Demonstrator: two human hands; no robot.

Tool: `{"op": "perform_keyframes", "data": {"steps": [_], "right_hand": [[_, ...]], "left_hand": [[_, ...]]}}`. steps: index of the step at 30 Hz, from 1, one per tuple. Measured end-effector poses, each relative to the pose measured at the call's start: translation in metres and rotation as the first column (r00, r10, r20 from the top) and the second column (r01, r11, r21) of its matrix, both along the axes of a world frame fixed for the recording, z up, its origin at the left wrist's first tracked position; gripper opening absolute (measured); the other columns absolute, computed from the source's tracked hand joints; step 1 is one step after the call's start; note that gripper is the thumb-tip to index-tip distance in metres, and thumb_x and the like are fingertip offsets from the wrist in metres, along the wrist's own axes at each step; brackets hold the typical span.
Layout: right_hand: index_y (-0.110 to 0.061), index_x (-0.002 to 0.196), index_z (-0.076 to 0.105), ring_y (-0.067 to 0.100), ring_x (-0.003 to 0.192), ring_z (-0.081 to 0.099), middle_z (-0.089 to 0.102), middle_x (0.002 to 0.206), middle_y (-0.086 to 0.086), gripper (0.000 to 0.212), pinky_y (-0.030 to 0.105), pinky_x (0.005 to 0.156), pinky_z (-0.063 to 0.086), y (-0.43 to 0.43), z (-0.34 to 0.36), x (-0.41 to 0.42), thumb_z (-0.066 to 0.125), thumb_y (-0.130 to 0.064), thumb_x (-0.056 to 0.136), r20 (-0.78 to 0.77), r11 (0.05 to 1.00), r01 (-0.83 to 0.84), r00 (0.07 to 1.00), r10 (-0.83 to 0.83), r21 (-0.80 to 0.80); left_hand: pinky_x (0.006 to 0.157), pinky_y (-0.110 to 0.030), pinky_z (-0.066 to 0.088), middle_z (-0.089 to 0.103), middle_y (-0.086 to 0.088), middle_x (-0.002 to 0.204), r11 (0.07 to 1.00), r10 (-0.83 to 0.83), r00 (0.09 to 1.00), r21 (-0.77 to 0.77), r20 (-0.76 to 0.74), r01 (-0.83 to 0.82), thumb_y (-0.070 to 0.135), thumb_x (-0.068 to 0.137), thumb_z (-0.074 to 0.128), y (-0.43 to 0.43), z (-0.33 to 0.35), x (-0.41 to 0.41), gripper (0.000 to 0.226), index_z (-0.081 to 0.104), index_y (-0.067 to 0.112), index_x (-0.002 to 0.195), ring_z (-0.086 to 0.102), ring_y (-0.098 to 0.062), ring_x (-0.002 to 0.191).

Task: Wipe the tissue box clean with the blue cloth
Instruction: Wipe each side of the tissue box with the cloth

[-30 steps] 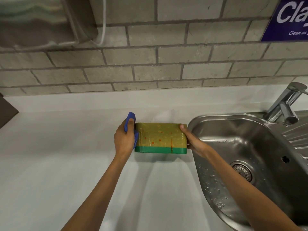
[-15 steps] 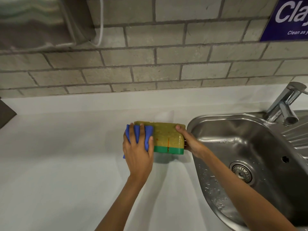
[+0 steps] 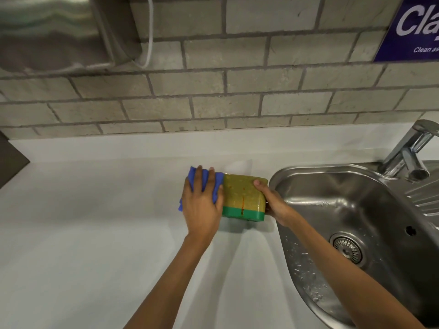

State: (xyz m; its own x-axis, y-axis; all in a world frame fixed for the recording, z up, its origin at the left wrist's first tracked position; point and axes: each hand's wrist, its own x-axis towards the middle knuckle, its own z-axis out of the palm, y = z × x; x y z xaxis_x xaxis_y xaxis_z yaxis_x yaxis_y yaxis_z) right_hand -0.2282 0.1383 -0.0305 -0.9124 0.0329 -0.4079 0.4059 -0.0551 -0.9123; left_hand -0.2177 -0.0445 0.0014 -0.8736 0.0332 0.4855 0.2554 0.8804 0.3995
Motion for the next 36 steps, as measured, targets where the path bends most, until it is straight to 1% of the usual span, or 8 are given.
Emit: {"op": "perform_keyframes", "data": {"steps": [6,12,17,20,25,28,32,36], "right_hand": [[-0.016,0.114,0.053,0.022,0.093,0.064,0.066,0.098,0.004,0.074,0.039,0.087,0.052,0.006,0.0,-0.001,0.054,-0.064,0.058,0.001,1.0,0.022,1.0,-0.022,0.008],[-0.014,0.116,0.05,0.018,0.092,0.064,0.065,0.1,0.002,0.078,0.033,0.08,0.051,0.001,-0.002,-0.001,0.056,-0.066,0.058,-0.001,1.0,0.02,1.0,-0.02,0.021],[-0.009,0.122,0.052,0.021,0.094,0.065,0.067,0.106,0.008,0.067,0.034,0.079,0.053,0.002,-0.005,-0.003,0.055,-0.057,0.076,-0.005,0.999,0.044,0.999,-0.044,0.008],[-0.008,0.125,0.05,0.026,0.101,0.064,0.065,0.115,0.013,0.073,0.037,0.085,0.052,0.003,-0.005,-0.002,0.056,-0.058,0.073,0.004,0.999,0.043,0.999,-0.043,0.01],[-0.011,0.13,0.044,0.023,0.102,0.062,0.061,0.12,0.011,0.098,0.032,0.079,0.052,-0.002,0.001,0.002,0.06,-0.066,0.051,0.002,1.0,0.027,1.0,-0.027,-0.004],[-0.011,0.126,0.048,0.019,0.097,0.065,0.065,0.115,0.01,0.099,0.029,0.073,0.053,-0.002,0.001,0.003,0.061,-0.069,0.046,-0.017,0.999,0.037,0.999,-0.037,-0.018],[-0.014,0.118,0.054,0.016,0.091,0.067,0.069,0.103,0.005,0.087,0.027,0.07,0.054,0.002,-0.001,0.005,0.061,-0.067,0.049,-0.036,0.999,0.041,0.998,-0.042,-0.025],[-0.015,0.119,0.05,0.017,0.093,0.065,0.066,0.106,0.004,0.078,0.028,0.072,0.053,0.0,-0.001,0.004,0.062,-0.061,0.058,-0.034,0.998,0.057,0.998,-0.058,-0.026]], "left_hand": [[0.095,-0.052,0.044,0.059,-0.014,0.132,0.97,-0.166,0.98,-0.199,-0.107,0.142,0.033,0.086,0.045,-0.016,-0.029,0.028,0.046,0.06,0.013,0.125,0.042,-0.034,0.126],[0.096,-0.053,0.048,0.053,-0.021,0.136,0.998,0.009,0.999,0.068,0.044,-0.012,0.022,0.09,0.052,-0.005,-0.006,0.004,0.039,0.059,0.006,0.124,0.048,-0.043,0.125],[0.094,-0.054,0.048,0.063,-0.013,0.127,0.964,-0.169,0.984,-0.219,-0.056,0.153,0.033,0.087,0.044,0.023,-0.007,0.02,0.045,0.063,0.013,0.121,0.056,-0.038,0.12],[0.096,-0.058,0.043,0.061,-0.01,0.131,0.94,-0.196,0.979,-0.296,-0.055,0.171,0.041,0.088,0.038,0.008,-0.02,0.033,0.049,0.06,0.018,0.125,0.054,-0.037,0.122],[0.103,-0.057,0.035,0.044,-0.019,0.144,1.0,0.016,0.994,-0.018,0.104,-0.014,0.049,0.092,0.022,0.01,-0.003,0.013,0.061,0.05,0.016,0.134,0.039,-0.046,0.13],[0.105,-0.053,0.034,0.045,-0.016,0.145,0.996,-0.054,0.988,-0.068,0.145,0.064,0.051,0.092,0.017,0.035,0.005,0.018,0.063,0.047,0.018,0.136,0.042,-0.041,0.131],[0.092,-0.053,0.048,0.059,-0.012,0.133,0.954,-0.153,0.983,-0.245,0.101,0.174,0.046,0.096,0.009,0.029,-0.006,0.039,0.064,0.057,0.019,0.129,0.057,-0.039,0.117],[0.094,-0.055,0.046,0.054,-0.021,0.135,0.992,-0.049,0.998,-0.112,0.028,0.052,0.04,0.095,0.029,0.01,-0.01,0.028,0.051,0.058,0.013,0.127,0.052,-0.046,0.118]]}}
